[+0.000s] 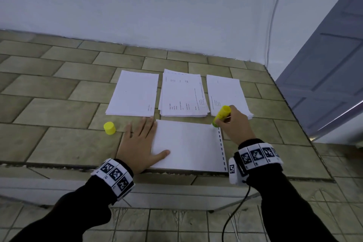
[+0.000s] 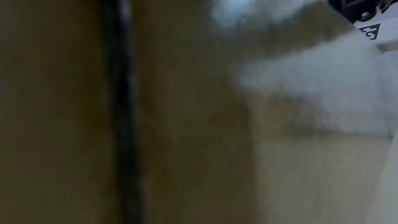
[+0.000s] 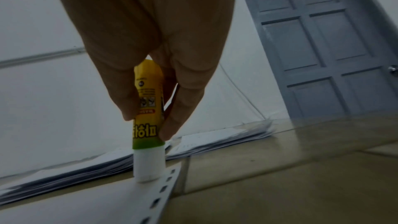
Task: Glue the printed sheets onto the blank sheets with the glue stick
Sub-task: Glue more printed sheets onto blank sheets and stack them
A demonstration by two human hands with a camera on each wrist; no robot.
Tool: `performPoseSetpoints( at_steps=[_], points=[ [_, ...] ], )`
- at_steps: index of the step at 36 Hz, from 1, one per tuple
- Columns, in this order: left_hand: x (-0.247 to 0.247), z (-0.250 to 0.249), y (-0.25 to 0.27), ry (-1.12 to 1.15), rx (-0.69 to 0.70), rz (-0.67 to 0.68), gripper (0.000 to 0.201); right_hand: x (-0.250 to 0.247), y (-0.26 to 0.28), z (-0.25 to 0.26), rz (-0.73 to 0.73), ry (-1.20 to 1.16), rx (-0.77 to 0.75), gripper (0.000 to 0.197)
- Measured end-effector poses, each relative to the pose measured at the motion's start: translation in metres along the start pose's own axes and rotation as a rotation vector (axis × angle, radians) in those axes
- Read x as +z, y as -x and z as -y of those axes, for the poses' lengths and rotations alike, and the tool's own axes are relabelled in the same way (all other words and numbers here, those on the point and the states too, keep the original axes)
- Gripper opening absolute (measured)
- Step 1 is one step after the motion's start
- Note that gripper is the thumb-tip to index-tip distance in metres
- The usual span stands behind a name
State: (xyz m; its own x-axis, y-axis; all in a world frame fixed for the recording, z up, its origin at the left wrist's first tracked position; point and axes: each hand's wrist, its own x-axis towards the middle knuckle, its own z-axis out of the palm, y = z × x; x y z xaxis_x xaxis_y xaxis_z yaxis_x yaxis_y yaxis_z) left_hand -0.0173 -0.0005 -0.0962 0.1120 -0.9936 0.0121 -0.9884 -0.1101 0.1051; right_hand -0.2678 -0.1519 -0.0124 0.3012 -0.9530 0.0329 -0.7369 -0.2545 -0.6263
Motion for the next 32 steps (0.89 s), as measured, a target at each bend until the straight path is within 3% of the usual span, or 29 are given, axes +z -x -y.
performPoseSetpoints(
  at_steps=[6,13,20,26,32],
  points=[
    [-0.001,-0.001,-0.001,0.004,0.003,-0.001,0.121,0.003,0.01,0.013,-0.09,-0.115,-0.052,0.018],
    [-0.002,-0.003,-0.001,0.02,0.006,-0.004,0.123,0.05,0.034,0.067,0.202,-0.227,-0.306,0.015],
    [-0.003,-0.001,-0.002,0.023,0.011,-0.014,0.121,0.078,0.042,0.095,0.269,-0.165,-0.4,0.014],
    [0.0,0.0,-0.001,0.031,0.011,-0.018,0.121,0.069,0.042,0.084,0.279,-0.099,-0.397,0.018],
    [-0.003,0.0,0.0,0.025,0.019,-0.034,0.122,0.041,0.038,0.046,0.144,-0.087,-0.374,0.018]
  ],
)
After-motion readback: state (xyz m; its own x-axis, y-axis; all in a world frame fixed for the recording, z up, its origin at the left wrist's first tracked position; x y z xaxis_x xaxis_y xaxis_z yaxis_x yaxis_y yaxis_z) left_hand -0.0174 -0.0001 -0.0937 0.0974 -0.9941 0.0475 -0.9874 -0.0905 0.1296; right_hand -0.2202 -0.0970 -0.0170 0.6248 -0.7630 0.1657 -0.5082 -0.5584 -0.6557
